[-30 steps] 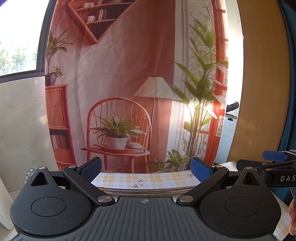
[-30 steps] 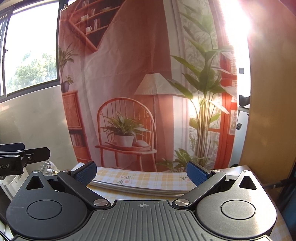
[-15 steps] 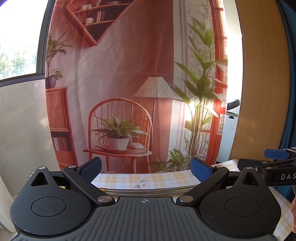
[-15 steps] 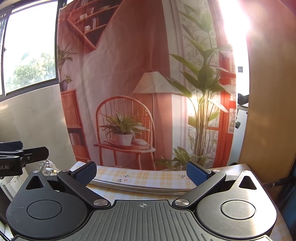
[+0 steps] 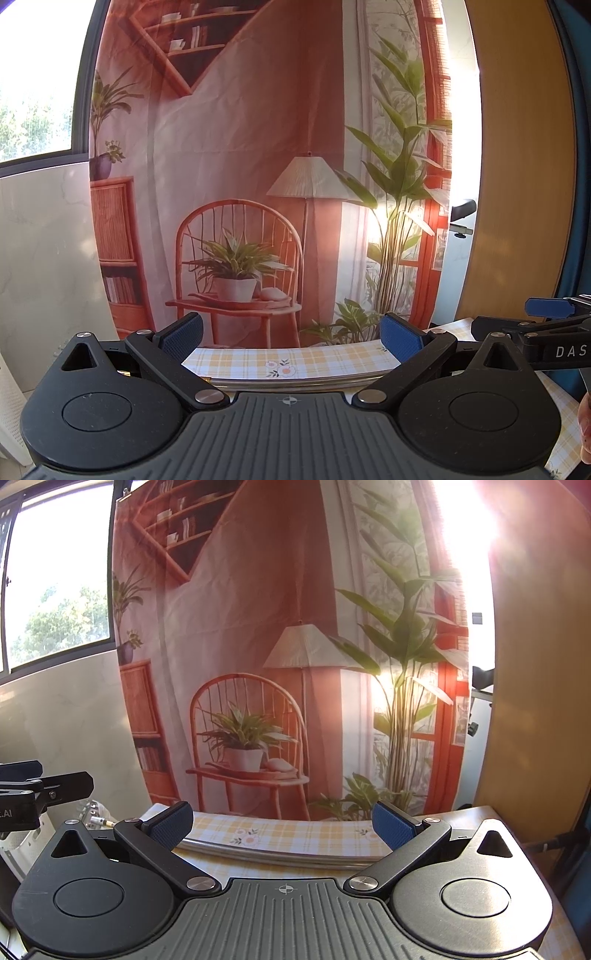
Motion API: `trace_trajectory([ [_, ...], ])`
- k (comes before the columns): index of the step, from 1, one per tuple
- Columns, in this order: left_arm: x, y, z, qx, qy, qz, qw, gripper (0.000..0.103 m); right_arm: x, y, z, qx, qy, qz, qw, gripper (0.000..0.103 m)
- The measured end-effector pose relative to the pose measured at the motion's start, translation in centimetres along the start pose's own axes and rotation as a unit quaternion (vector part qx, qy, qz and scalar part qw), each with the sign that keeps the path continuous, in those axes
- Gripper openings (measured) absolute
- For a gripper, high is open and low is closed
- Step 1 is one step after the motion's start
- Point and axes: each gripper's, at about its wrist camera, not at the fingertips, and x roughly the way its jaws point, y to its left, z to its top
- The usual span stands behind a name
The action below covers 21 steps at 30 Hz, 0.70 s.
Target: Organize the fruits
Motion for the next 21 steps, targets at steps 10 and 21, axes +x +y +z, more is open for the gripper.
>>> trace_trajectory([
  [10, -0.01, -0.02, -0.02, 0.000, 0.000, 0.000, 1.0000, 0.103, -0.06, 0.04, -0.02, 0.000, -0.001, 0.000, 1.000, 0.103],
  [21, -0.16, 0.01, 0.04, 0.000, 0.001, -0.001, 1.0000, 0.103, -0.09, 0.03, -0.04, 0.000, -0.001, -0.001, 1.000, 0.103],
])
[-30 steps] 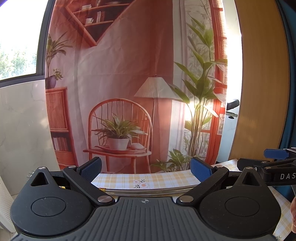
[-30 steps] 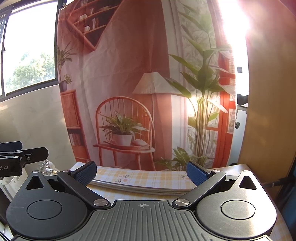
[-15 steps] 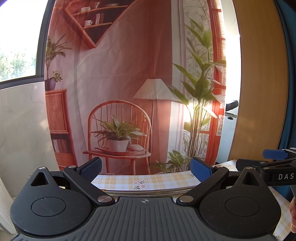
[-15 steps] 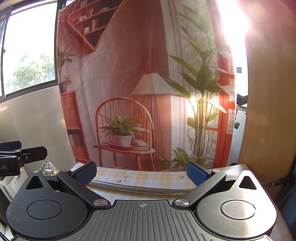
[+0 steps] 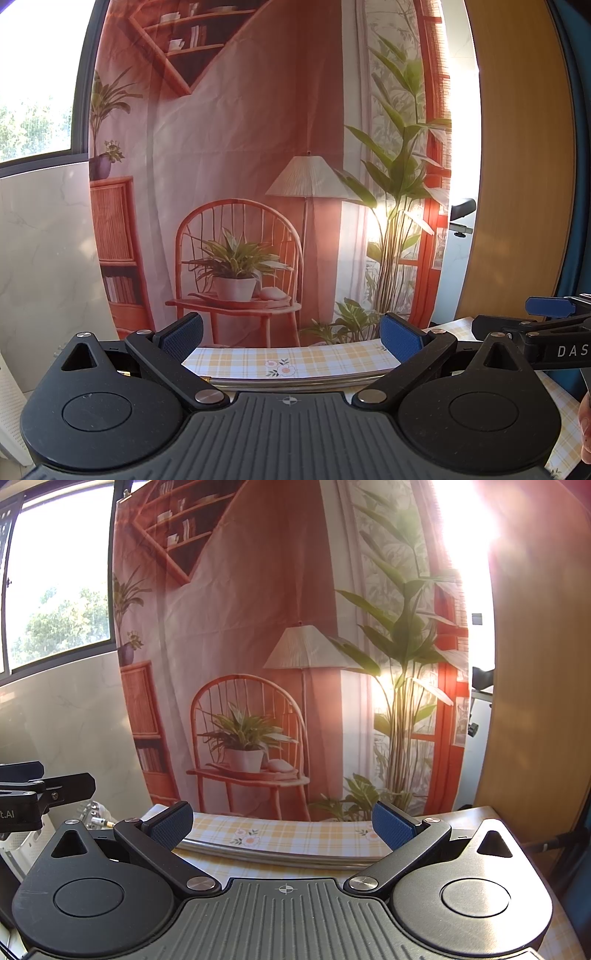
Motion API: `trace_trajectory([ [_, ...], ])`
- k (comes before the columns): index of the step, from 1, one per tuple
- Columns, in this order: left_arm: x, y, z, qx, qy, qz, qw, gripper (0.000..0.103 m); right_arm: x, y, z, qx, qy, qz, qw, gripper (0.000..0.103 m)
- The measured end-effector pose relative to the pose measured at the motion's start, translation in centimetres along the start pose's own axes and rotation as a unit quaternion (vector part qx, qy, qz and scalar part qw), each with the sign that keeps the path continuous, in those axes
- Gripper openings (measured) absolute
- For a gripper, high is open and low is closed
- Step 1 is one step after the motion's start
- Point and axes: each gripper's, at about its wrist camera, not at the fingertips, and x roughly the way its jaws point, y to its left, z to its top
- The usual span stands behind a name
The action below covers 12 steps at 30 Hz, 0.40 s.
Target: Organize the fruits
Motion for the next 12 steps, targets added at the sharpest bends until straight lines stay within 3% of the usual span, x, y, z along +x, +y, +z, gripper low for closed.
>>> trace_trajectory([
  [12, 0.11, 0.11, 0.00, 0.002, -0.001, -0.006, 1.0000, 0.103, -0.04, 0.07, 0.00, 0.001, 0.000, 0.000, 1.000, 0.103],
])
